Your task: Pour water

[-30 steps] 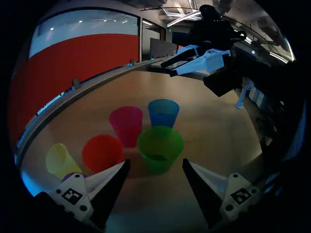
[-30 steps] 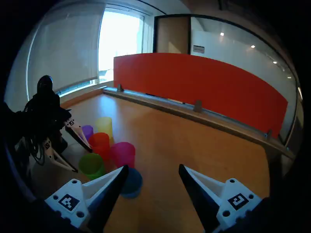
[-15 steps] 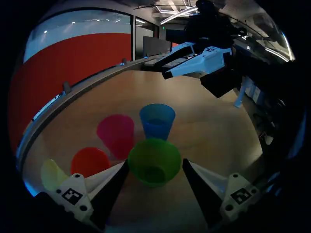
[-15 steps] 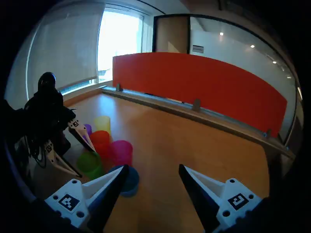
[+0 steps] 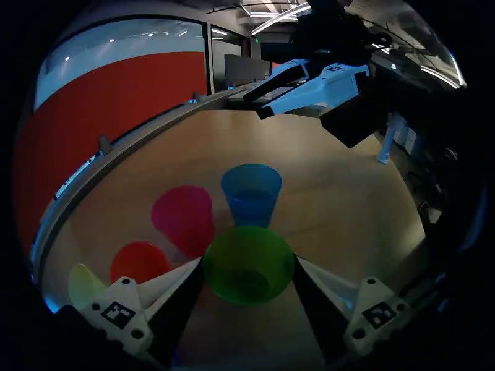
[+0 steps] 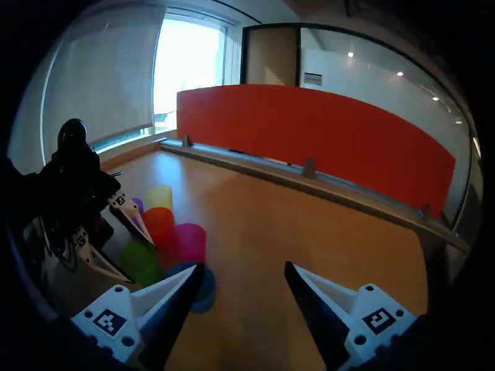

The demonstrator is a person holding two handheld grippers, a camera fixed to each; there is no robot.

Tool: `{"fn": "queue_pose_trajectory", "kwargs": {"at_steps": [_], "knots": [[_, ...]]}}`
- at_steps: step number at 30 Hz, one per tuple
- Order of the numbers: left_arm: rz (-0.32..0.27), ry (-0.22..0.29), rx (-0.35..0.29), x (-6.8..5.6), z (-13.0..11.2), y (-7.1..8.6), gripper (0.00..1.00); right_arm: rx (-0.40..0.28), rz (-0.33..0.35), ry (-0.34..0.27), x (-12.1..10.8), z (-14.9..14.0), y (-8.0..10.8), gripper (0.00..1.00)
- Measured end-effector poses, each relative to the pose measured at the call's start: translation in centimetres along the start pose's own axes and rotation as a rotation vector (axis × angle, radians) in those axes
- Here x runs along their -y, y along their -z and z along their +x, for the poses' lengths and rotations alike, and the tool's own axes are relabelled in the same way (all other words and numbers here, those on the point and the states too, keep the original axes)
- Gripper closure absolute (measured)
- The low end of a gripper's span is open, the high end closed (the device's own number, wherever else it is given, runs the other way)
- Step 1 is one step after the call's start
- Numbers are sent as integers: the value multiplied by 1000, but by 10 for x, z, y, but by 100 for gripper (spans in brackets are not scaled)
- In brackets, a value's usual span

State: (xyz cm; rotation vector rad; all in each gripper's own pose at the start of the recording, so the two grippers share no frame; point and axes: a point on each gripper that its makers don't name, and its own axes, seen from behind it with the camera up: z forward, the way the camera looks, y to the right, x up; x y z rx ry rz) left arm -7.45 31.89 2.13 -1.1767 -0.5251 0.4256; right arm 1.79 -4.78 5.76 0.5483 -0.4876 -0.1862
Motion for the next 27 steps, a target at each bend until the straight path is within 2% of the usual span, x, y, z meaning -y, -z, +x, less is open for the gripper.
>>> {"fn": "queue_pose_trajectory", "kwargs": {"at_steps": [8,14,27], "knots": [[-1,-20,3,-1,0,1,10,-2,-3,0,-1,1,0,0],[3,-20,-22,-1,9,8,11,-7,-2,-2,-1,3,2,0],[56,14,-64,4,22,48,11,-14,2,16,8,10,8,0]]}}
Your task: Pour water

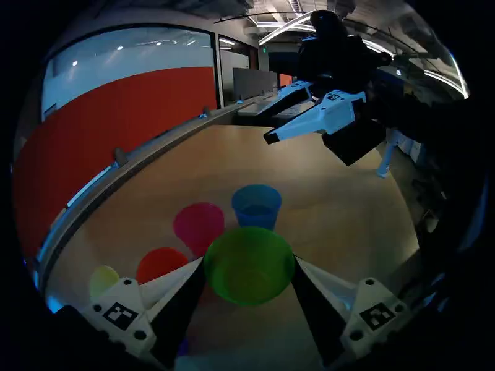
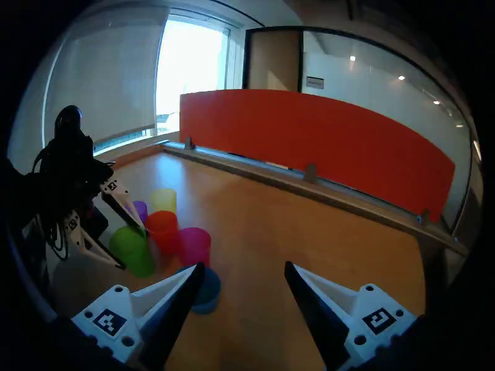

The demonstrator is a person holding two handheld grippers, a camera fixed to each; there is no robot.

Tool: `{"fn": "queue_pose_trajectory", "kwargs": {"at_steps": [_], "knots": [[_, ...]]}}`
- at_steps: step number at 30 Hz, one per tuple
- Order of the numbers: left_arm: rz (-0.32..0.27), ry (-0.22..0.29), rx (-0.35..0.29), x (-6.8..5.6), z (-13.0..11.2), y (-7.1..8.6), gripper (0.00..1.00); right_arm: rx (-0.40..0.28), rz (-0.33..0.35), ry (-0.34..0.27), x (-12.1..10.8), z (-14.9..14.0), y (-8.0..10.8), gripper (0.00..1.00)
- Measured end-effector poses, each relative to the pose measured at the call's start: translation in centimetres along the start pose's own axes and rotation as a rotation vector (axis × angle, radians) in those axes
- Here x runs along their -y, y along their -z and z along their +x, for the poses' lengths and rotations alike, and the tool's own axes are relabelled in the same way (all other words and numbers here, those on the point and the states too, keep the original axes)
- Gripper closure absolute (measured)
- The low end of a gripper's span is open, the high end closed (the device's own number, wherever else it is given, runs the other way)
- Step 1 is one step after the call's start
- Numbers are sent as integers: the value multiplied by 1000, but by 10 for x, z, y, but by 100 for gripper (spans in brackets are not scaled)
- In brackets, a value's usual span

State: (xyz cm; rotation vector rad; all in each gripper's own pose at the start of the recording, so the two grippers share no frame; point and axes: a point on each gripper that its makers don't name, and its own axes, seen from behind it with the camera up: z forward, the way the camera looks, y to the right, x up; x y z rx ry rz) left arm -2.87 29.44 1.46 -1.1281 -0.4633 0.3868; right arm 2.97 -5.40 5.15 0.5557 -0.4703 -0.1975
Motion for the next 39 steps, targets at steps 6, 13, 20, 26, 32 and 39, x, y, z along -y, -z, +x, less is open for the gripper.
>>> {"fn": "queue_pose_trajectory", "kwargs": {"at_steps": [6,13,20,26,32,39], "knots": [[32,19,-43,5,10,18,11,1,-1,5,2,2,1,0],[75,46,-109,14,26,37,11,6,12,7,6,0,0,0],[109,67,-153,22,36,52,11,30,35,13,11,-10,-4,0],[129,75,-174,27,40,61,11,59,73,29,21,-22,-10,0],[132,83,-174,28,38,64,11,99,120,70,36,-38,-16,0],[133,80,-169,26,35,66,11,146,153,96,48,-56,-23,0]]}}
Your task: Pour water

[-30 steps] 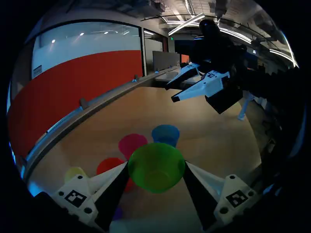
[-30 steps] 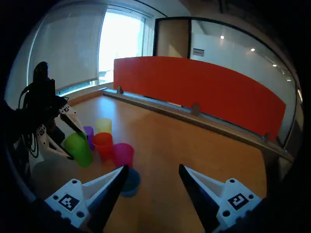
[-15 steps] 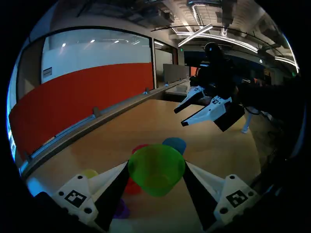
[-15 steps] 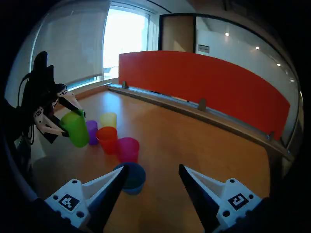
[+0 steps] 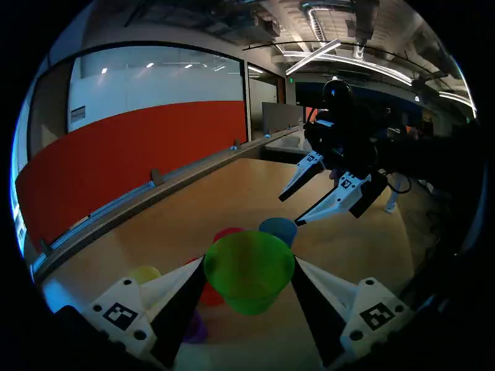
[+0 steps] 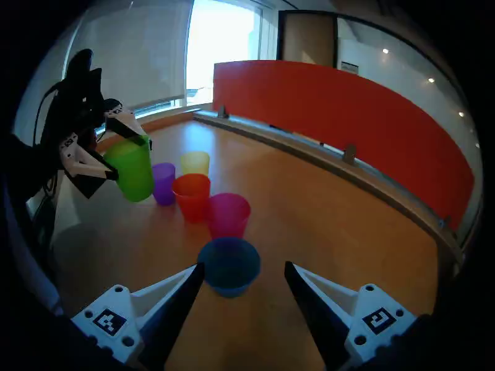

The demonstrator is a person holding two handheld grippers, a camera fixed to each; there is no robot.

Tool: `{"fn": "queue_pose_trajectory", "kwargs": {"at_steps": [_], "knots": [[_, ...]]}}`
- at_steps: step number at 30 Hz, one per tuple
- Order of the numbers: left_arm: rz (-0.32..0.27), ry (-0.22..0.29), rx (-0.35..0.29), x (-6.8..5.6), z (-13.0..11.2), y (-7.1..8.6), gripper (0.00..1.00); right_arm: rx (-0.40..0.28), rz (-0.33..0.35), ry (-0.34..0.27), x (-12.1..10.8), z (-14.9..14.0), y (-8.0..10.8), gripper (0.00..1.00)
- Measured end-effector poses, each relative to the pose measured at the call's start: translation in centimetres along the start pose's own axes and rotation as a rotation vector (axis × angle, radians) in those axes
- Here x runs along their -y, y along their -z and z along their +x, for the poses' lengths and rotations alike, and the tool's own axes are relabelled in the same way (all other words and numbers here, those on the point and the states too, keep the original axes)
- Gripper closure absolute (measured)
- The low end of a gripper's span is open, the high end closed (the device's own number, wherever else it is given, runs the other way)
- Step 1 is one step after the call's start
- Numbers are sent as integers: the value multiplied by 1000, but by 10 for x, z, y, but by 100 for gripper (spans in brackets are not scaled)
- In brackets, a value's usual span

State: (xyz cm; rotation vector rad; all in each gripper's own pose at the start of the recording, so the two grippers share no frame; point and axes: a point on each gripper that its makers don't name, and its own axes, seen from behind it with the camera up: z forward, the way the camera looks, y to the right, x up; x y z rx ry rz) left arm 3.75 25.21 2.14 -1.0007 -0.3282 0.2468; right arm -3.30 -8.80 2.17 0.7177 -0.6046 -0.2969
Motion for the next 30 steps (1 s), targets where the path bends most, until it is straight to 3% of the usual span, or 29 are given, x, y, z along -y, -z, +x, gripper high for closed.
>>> {"fn": "queue_pose_trajectory", "kwargs": {"at_steps": [15,30], "knots": [[-6,3,7,1,-8,2,11,59,31,16,15,-21,-21,0],[-8,10,12,4,-15,3,11,71,22,15,16,-25,-52,0]]}}
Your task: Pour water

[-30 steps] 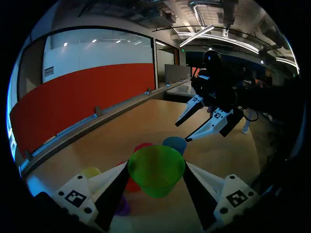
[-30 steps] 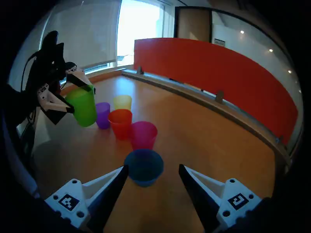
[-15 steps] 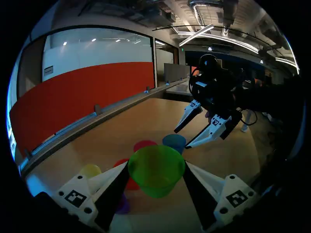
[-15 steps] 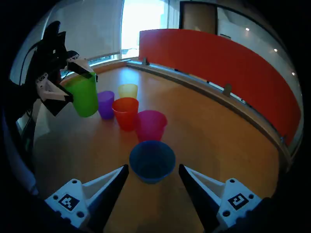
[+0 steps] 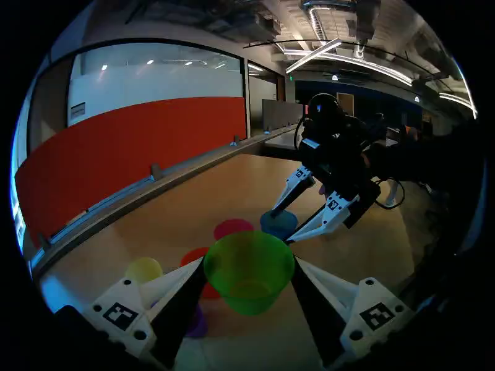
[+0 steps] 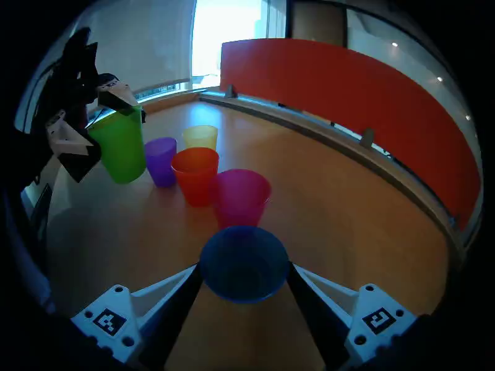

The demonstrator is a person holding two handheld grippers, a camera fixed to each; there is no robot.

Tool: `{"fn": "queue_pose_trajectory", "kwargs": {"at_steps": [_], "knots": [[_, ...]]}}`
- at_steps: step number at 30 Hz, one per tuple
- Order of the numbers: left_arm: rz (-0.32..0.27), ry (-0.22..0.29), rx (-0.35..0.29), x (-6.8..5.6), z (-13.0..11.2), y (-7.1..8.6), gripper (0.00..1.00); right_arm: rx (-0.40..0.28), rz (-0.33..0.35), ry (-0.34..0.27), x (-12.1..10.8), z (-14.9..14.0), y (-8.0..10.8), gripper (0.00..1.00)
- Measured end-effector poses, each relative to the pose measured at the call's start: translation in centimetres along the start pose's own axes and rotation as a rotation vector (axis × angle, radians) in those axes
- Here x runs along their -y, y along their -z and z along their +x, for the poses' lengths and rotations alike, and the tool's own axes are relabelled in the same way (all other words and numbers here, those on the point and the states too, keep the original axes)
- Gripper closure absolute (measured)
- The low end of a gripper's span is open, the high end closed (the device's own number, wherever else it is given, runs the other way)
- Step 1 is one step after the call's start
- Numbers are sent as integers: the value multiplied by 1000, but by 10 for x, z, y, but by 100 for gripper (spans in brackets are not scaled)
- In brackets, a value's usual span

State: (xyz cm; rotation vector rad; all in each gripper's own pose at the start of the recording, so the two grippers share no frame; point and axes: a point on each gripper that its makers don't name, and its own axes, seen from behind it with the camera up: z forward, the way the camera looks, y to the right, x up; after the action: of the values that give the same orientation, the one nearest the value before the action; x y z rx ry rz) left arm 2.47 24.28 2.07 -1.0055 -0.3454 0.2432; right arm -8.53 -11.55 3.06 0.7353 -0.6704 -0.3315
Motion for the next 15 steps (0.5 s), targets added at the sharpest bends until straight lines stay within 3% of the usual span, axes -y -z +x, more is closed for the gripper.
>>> {"fn": "queue_pose_trajectory", "kwargs": {"at_steps": [5,15], "knots": [[-2,1,2,0,-2,0,11,-1,-3,4,0,0,-5,0],[-1,1,7,-1,-5,0,11,-4,3,3,2,-2,-6,10]]}}
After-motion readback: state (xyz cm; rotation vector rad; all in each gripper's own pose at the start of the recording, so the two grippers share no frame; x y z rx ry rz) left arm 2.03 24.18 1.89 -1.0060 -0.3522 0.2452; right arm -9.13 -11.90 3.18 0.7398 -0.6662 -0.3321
